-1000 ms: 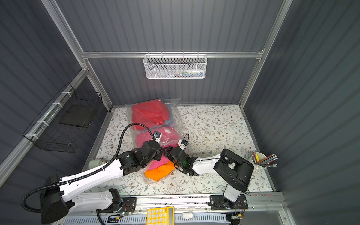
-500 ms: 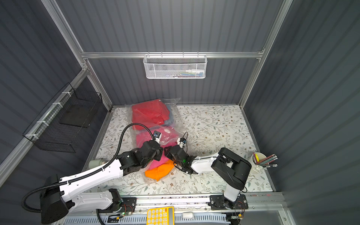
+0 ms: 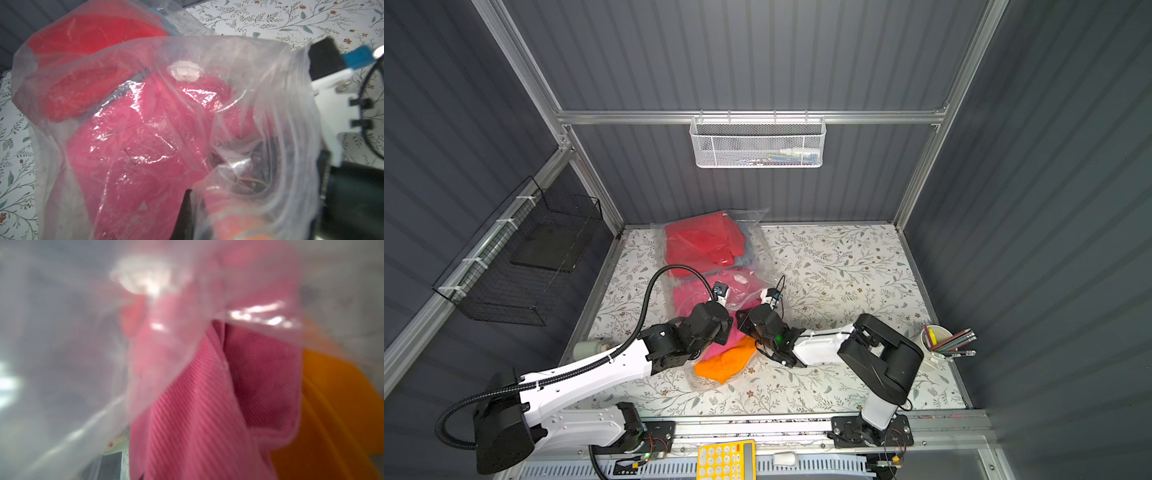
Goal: Take the trousers out of the vacuum bag
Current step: Take out the trousers from the vacuum bag.
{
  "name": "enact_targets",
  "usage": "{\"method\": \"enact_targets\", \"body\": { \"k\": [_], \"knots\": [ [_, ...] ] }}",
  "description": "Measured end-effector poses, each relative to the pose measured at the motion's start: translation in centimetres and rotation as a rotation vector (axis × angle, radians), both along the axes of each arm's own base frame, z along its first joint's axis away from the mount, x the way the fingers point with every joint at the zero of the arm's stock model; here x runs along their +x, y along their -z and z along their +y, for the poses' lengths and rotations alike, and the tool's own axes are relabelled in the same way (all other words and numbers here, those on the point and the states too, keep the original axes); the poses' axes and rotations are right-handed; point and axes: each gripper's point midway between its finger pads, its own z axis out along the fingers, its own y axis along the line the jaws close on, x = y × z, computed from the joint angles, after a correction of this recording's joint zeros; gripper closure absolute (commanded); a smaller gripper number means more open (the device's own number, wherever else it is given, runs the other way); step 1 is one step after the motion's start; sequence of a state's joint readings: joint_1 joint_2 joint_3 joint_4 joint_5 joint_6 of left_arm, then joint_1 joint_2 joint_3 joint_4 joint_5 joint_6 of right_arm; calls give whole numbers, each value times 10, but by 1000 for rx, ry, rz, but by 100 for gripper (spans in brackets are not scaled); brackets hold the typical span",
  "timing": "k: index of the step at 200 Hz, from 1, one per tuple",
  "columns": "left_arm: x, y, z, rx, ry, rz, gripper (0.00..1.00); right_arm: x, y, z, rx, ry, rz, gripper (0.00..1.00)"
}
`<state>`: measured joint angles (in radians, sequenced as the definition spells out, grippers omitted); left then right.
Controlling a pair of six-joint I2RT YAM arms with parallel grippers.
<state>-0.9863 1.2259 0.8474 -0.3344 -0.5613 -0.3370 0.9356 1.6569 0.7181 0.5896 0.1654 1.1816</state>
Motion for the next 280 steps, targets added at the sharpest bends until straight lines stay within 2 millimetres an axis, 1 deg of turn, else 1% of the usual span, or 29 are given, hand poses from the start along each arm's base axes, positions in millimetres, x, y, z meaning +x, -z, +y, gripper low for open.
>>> {"method": "enact_targets", "body": {
  "k": [26,44,57,88,103,118,129,143,162,176,205,224,246,280],
  "knots": [
    [1,4,1,9,-6,0,100,-3,-30,-6,16,-10,-43,97],
    [3,2,1,2,-12,-6,100,-6,-43,-9,20,-15,-60,98],
    [4,1,1,-2,-14,-10,100,-9,-44,-9,12,-19,-61,99],
    [7,1,2,-2,-23,-15,100,-15,-31,-7,-5,-19,-34,100],
    [8,4,1,2,-24,-12,100,-18,-26,-10,-10,-14,-22,100],
    [9,7,0,9,-25,-7,100,-21,-25,-15,-16,-8,-17,100],
    [10,10,0,13,-29,-4,100,-26,-30,-21,-18,-7,-18,100],
    [12,11,1,16,-33,-1,100,-34,-40,-30,-14,-9,-27,100],
    [14,11,0,8,-35,-4,100,-42,-51,-35,-6,-19,-37,100],
    [15,11,-1,3,-34,-5,100,-47,-51,-34,-17,-24,-38,100],
    [18,17,-2,8,-41,3,100,-56,-41,-29,-47,-34,-27,100],
    [22,24,-3,15,-45,15,100,-61,-43,-30,-54,-35,-30,100],
    [26,33,-3,23,-51,30,100,-71,-55,-40,-45,-41,-38,100],
    [33,43,-6,11,-61,46,100,-87,-81,-58,-35,-58,-62,100]
  ]
}}
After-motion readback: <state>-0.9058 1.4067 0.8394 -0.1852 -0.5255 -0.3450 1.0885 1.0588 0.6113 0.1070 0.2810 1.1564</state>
